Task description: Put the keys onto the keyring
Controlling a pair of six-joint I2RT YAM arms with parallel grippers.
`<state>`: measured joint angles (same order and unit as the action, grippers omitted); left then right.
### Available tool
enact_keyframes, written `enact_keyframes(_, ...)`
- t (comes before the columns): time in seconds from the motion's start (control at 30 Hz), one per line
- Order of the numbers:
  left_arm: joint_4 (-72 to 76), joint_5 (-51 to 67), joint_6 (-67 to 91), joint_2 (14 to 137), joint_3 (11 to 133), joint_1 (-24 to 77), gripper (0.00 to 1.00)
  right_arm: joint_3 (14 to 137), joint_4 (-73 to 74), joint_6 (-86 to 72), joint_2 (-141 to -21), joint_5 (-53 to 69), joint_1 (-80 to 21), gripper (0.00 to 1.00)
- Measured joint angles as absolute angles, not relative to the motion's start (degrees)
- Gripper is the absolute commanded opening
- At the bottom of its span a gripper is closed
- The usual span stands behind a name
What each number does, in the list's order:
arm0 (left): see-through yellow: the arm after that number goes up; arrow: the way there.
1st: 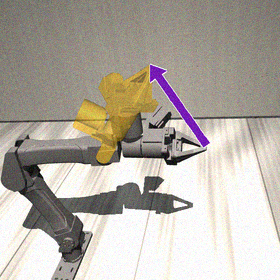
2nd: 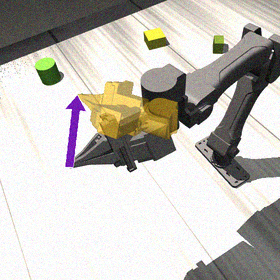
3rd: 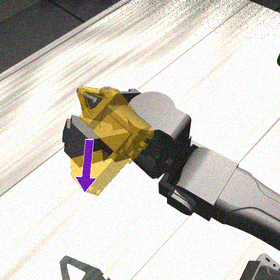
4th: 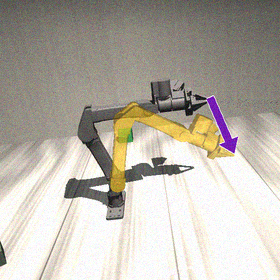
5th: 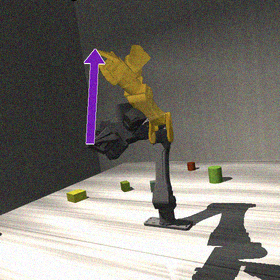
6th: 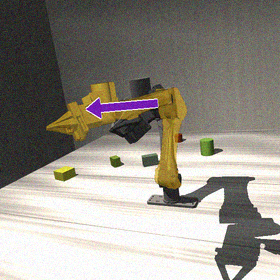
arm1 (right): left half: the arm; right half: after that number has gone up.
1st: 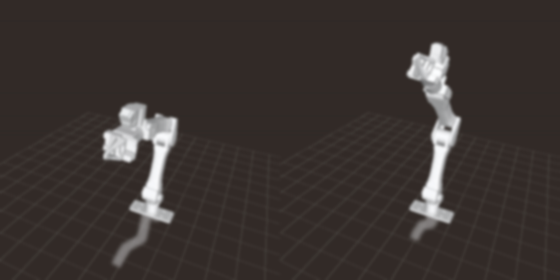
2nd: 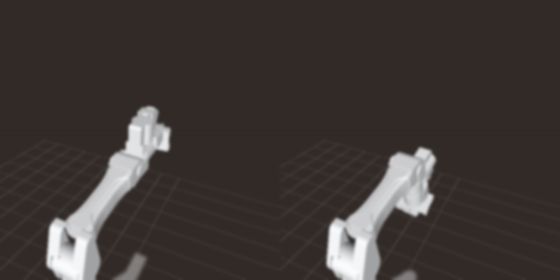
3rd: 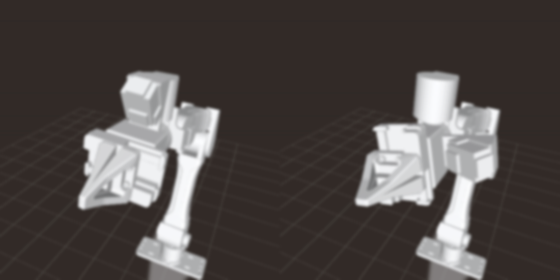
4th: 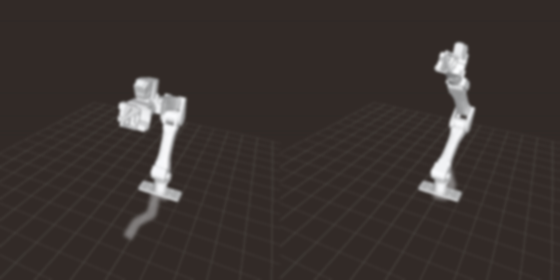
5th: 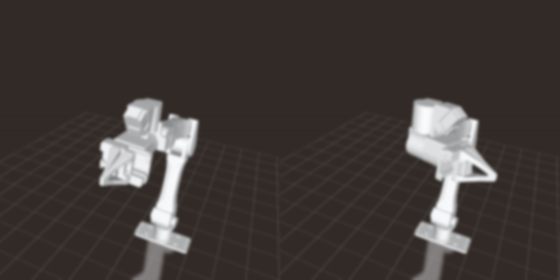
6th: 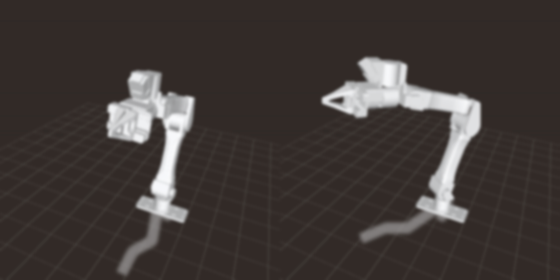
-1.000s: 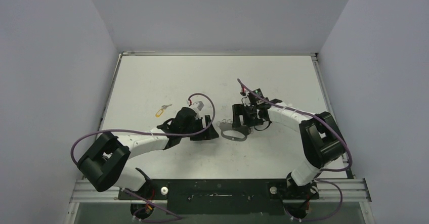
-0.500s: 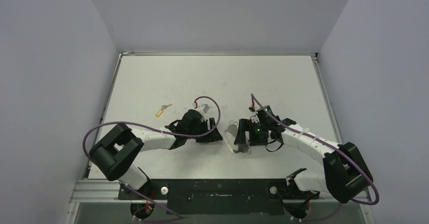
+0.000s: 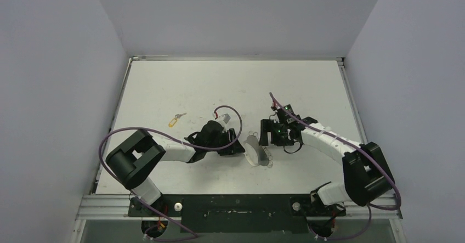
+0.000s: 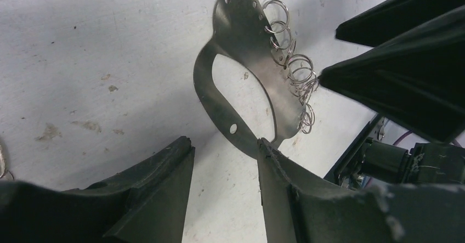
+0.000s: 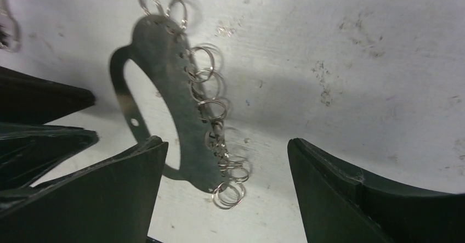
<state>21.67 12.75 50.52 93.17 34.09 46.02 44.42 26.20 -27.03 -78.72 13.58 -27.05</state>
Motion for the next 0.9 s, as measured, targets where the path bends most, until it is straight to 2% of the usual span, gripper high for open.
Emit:
enact_keyframes(0.17,24.1,12.7,52.4,94.5,33.8,46.1,0.37,41.5,25.5,-26.6,-81.9,14.9,-27.1,0.8)
enact_keyframes(0.6,26.6,9.8,54.9,94.7,32.3,46.4,0.36,38.3,13.3,-32.4,-82.2,16.1,-36.3,0.8)
enact_keyframes(0.73,22.9,7.4,53.5,92.9,32.8,46.5,0.38,37.7,8.7,-35.7,-83.2,17.1,-38.9,0.81)
enact_keyframes(0.9,11.1,1.1,49.3,87.2,33.6,47.0,0.44,37.8,3.5,-38.7,-85.4,19.6,-42.5,0.82)
